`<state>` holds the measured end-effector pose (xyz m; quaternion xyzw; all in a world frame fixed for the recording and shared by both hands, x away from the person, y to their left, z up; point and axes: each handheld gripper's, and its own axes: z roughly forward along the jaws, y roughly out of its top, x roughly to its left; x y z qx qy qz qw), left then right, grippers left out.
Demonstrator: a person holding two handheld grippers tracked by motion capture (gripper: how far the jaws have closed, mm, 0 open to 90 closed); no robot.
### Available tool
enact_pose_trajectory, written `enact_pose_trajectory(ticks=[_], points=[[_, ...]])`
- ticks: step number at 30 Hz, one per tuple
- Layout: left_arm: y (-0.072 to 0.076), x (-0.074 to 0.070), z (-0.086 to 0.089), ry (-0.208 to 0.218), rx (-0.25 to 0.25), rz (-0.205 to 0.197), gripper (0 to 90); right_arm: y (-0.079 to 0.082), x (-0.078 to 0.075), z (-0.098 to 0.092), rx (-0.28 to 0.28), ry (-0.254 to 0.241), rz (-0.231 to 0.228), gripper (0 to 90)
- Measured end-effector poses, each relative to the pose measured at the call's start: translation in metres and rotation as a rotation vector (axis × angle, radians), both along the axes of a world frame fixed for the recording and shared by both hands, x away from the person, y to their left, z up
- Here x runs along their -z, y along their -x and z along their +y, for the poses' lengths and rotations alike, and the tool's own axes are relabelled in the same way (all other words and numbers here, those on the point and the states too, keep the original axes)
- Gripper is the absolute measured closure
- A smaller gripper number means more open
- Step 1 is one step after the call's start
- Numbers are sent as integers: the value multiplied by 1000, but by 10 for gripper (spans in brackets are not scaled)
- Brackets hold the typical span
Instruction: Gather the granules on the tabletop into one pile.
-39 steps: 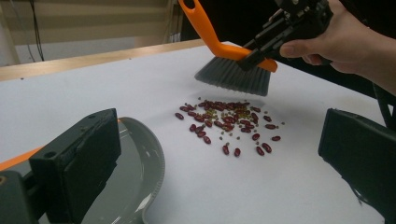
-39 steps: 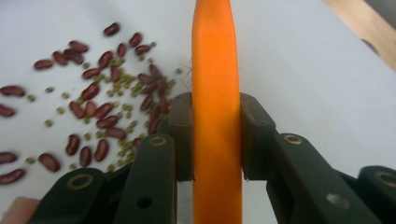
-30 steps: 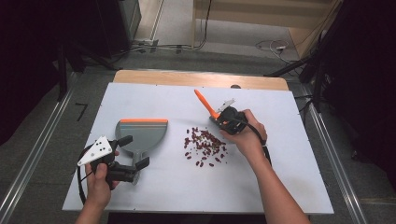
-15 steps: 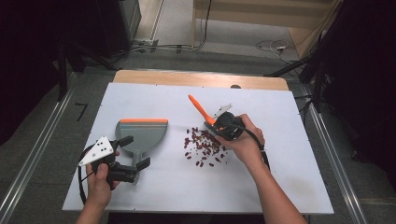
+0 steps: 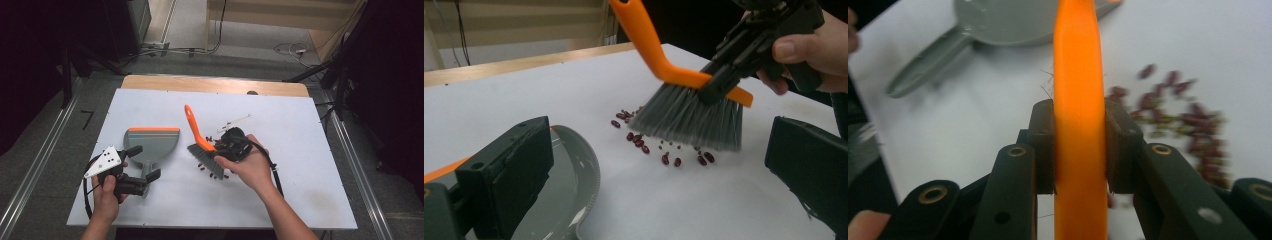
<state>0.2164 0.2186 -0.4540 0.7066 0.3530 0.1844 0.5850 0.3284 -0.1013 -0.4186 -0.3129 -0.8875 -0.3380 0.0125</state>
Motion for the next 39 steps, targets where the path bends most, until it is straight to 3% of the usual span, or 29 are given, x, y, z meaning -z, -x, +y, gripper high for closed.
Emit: enact_pose_trajectory(ticks=[2,5,8,12,14,18,22,26,33,39], points=[[0,0,0,-2,1,2,0,3,6,10,-6,-3,31,691],[0,0,0,0,0,0,0,1,16,22,12,6,34,691],[0,0,1,2,-1,0,0,-8,25,26,64,-39,88,690],[0,0,1,1,0,0,0,-16,33,28,138,-32,60,690],[0,0,2,2,-1,0,0,-19,35,26,148,-22,54,689],[0,1,2,2,-2,1,0,-22,39,19,174,-21,60,686],[1,0,0,-3,-1,-3,0,-29,45,7,215,-45,97,681],[1,0,0,-5,-3,-3,0,-32,47,-5,259,-40,121,680],[1,0,0,-5,-2,-3,0,-34,43,-28,323,0,78,677],[1,0,-1,-6,-1,-2,0,-36,42,-42,358,13,76,677]])
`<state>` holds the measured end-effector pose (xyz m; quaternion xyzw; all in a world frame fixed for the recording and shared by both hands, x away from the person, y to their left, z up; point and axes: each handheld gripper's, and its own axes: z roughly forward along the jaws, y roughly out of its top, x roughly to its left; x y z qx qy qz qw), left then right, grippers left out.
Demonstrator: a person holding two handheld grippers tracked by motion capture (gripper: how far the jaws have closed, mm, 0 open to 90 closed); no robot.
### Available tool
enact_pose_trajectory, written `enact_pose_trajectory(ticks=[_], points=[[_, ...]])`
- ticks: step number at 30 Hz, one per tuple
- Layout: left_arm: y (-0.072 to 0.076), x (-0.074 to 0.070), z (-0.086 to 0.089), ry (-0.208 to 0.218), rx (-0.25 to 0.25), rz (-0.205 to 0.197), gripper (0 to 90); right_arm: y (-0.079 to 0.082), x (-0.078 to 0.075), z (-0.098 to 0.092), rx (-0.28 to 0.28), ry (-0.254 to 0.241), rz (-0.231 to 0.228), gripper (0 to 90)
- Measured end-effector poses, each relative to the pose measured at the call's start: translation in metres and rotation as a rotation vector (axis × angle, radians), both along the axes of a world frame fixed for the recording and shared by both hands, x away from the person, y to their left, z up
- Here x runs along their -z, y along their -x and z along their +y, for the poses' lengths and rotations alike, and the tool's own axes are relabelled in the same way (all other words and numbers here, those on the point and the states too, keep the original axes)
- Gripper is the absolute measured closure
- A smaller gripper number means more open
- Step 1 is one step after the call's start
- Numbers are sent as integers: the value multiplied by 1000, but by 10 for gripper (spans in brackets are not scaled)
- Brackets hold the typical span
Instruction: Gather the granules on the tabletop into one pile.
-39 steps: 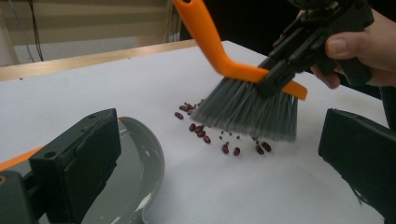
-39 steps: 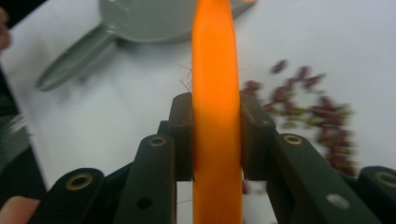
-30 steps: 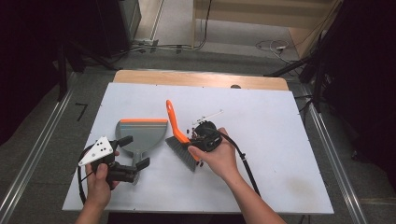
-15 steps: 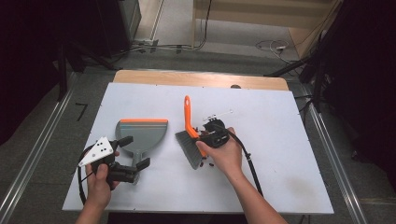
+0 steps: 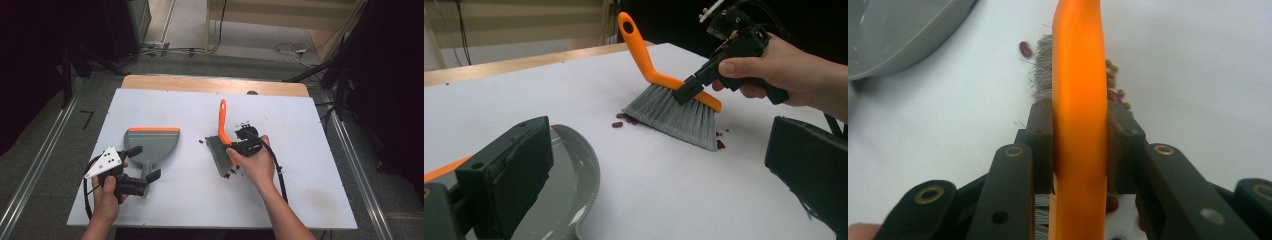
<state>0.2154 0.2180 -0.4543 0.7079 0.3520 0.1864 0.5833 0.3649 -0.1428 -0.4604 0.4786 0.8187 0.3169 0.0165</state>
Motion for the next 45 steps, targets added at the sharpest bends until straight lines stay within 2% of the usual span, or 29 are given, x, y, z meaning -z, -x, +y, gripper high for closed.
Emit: enact_pose_trajectory(ticks=[9,11,15,19,25,27,30,34,36,39,43,45], points=[[0,0,0,0,1,1,0,-2,-2,-17,33,17,-4,676],[0,0,0,1,1,2,0,-3,-2,-19,40,6,2,677],[-1,0,0,8,0,5,0,-1,-8,-21,31,-57,10,683],[-1,0,0,9,0,3,0,-2,-16,-14,15,-86,24,686],[-1,0,-1,13,3,0,0,-6,-27,13,5,-104,-6,687],[-1,-1,0,11,1,0,0,-9,-26,26,-2,-106,-2,687],[-1,-1,1,17,-2,-2,0,-14,-20,44,-9,-116,34,687],[-1,-1,2,21,-5,-1,0,-22,-7,60,17,-115,65,687],[-1,-1,2,20,-4,-3,0,-24,-4,63,49,-95,52,686],[-1,-1,1,17,-2,-1,0,-28,-1,59,68,-64,59,683],[0,-1,0,12,-3,0,0,-29,-1,49,99,-43,62,681],[0,-1,0,8,-2,1,0,-29,0,42,114,-48,69,680]])
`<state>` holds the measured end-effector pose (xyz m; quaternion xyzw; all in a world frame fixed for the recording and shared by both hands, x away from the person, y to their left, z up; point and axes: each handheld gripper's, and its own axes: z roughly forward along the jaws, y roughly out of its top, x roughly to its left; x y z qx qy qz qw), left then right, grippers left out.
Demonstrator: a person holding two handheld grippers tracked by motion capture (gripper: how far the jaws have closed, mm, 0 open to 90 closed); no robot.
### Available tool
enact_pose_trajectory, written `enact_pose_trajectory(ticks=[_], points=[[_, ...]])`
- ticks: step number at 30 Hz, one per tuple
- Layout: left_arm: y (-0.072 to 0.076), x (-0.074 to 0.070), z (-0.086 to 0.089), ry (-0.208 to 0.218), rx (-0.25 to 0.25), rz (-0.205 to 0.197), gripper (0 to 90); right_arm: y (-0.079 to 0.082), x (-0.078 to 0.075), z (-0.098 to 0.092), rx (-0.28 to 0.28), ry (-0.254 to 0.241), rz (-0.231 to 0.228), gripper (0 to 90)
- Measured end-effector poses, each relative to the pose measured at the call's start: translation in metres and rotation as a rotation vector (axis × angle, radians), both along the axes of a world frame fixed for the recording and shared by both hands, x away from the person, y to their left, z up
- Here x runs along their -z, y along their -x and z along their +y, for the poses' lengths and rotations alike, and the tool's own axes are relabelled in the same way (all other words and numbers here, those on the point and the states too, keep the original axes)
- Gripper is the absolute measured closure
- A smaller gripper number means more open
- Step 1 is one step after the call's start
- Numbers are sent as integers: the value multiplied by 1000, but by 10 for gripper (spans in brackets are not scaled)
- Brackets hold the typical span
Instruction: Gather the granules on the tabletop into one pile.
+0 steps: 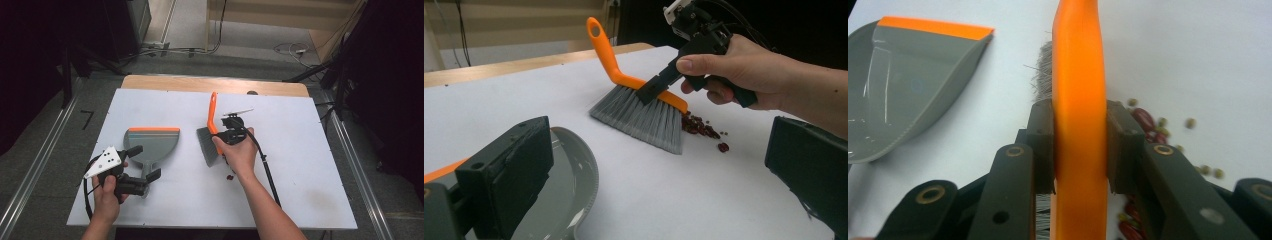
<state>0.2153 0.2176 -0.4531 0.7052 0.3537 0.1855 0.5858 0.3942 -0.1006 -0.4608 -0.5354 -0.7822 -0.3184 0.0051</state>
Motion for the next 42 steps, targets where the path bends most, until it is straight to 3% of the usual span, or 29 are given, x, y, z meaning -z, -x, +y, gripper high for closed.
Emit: enact_pose_trajectory(ticks=[15,38,42], points=[[0,0,-1,3,-2,0,0,-2,3,-47,98,-5,11,677],[0,0,-3,-4,4,0,0,0,1,-89,147,37,-15,673],[0,0,-3,-4,4,0,0,1,1,-92,141,-3,-29,674]])
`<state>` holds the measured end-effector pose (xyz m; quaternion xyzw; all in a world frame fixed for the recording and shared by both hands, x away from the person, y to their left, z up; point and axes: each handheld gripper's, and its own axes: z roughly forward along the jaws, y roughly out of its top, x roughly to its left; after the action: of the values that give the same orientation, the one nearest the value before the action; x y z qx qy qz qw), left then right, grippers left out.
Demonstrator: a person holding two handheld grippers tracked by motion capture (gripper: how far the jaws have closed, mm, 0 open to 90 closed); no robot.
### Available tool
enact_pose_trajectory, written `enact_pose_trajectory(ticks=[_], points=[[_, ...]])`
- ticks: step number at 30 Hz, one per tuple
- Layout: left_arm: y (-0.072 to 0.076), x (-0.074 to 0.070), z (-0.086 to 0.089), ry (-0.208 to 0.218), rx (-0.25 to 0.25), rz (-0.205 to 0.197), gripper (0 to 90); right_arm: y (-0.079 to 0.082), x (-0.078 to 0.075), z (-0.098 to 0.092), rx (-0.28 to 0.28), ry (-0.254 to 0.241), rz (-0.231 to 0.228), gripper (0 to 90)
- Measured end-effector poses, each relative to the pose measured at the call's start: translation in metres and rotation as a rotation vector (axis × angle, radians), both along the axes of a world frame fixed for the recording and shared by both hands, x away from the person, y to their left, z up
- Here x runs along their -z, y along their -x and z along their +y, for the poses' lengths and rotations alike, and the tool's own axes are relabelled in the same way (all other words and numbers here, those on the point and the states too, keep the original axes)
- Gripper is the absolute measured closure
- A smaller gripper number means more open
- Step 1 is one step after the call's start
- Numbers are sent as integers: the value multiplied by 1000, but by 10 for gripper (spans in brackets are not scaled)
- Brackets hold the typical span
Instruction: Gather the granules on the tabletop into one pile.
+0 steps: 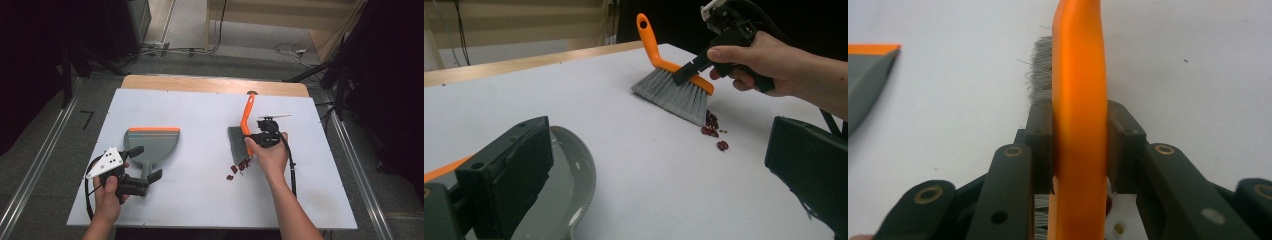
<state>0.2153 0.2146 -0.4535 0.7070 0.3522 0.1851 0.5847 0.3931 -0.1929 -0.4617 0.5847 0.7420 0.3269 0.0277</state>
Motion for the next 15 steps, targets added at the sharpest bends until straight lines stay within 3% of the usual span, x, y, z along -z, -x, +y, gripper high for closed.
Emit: enact_pose_trajectory(ticks=[3,5,7,9,13,15], points=[[-1,0,0,-2,0,0,0,3,-3,0,-30,-46,-30,679],[-1,0,-1,0,1,0,0,7,-9,3,-58,-47,-59,681],[-1,0,-2,3,3,-2,0,11,-17,6,-121,-70,-93,682],[-1,0,-2,1,3,0,0,17,-27,9,-173,-35,-127,682],[-1,0,-1,0,2,1,0,32,-44,16,-344,31,-185,682],[-1,0,0,-1,1,1,0,42,-47,18,-431,65,-191,683]])
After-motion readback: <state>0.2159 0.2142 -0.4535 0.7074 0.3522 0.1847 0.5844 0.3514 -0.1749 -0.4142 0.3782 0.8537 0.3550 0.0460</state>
